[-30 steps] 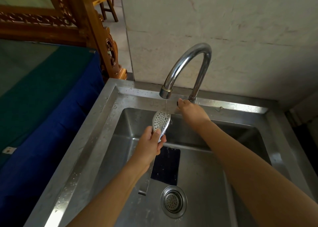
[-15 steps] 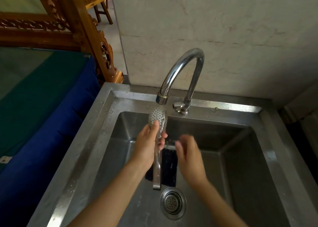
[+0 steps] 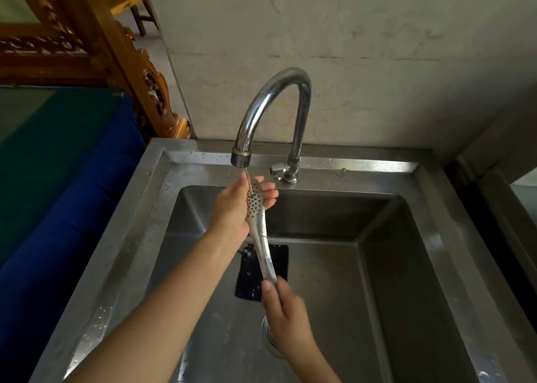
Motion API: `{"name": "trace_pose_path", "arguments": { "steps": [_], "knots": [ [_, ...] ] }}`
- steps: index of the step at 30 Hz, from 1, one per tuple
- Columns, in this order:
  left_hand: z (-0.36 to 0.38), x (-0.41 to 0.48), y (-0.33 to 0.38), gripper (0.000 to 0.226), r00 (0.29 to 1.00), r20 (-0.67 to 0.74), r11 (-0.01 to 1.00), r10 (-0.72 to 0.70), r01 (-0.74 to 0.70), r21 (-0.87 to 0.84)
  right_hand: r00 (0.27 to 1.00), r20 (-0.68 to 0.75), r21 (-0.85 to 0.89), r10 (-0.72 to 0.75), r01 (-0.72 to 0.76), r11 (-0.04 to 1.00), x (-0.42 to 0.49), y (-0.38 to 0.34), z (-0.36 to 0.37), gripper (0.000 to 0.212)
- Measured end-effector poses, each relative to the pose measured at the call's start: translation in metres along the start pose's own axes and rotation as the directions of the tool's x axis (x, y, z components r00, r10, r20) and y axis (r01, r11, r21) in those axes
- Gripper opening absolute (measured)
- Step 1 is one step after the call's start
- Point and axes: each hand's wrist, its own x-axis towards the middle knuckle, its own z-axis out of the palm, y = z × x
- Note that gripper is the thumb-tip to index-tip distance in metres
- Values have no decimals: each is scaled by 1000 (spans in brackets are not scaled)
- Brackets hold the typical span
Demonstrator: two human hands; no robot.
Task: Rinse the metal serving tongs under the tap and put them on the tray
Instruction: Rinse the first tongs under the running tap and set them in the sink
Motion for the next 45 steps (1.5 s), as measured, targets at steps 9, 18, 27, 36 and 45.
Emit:
{"name": "trace_pose_path", "arguments": {
  "steps": [9,18,27,36,45],
  "knots": [
    [-1,-2,-7,36,960,-197,854,197,-69,516,999,-50,-40,-7,5,999,-2,6,2,43],
    [1,-16,-20,11,984,-104,868,147,-77,491,995,-92,2,33,-33,999,8,3,0,39],
    [13,-23,-24,9,1000,-10,986,0,1,168,992,-116,13,48,-47,999,21,-11,-9,38],
    [13,-7,-9,17,997,-4,992,77,-76,100,997,-73,-13,27,-28,1000,9,-5,-11,42],
    [9,2,7,28,989,-130,962,62,-25,271,998,-51,-72,-28,24,997,6,-13,-4,35]
  ]
}}
